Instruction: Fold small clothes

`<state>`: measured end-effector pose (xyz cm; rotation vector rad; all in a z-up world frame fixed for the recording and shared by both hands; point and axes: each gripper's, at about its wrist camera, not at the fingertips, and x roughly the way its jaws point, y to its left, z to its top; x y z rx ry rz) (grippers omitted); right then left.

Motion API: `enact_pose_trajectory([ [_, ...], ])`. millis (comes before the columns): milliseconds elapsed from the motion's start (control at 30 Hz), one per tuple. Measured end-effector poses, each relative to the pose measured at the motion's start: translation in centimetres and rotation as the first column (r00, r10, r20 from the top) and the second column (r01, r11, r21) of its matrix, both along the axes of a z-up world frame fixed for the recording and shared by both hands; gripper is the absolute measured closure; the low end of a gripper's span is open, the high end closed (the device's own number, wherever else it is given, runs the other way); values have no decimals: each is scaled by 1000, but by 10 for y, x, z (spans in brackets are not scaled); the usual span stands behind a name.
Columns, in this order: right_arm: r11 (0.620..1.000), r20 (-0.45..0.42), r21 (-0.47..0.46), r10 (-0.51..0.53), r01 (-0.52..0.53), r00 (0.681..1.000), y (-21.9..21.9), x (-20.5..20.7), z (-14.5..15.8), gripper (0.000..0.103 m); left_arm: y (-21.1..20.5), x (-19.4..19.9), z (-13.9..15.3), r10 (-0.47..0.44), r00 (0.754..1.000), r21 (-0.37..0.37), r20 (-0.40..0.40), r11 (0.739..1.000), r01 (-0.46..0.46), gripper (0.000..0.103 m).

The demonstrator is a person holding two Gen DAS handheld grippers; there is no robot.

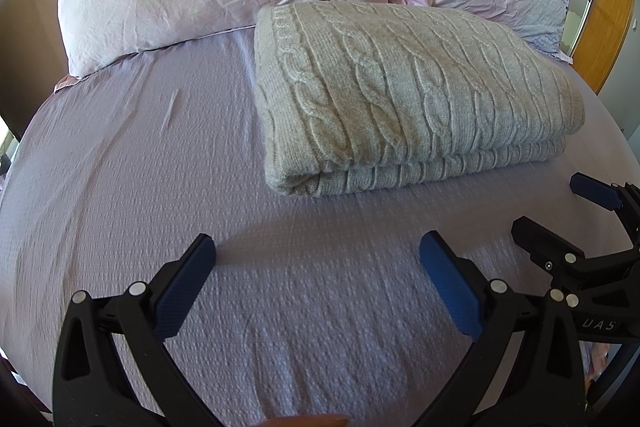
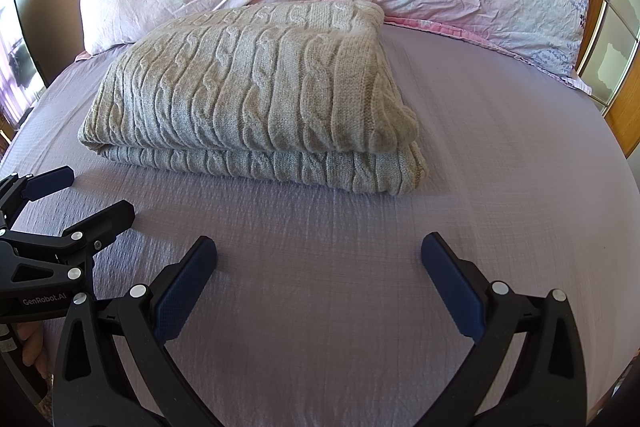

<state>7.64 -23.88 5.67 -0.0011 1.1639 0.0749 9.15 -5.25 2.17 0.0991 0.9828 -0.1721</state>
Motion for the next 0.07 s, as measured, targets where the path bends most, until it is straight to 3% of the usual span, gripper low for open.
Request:
enact_pose_trajectory([
  [67, 1000, 0, 0, 0, 0, 1000, 0, 0, 0, 1, 0, 0, 0, 0, 1000, 0, 0, 1000, 0, 2],
])
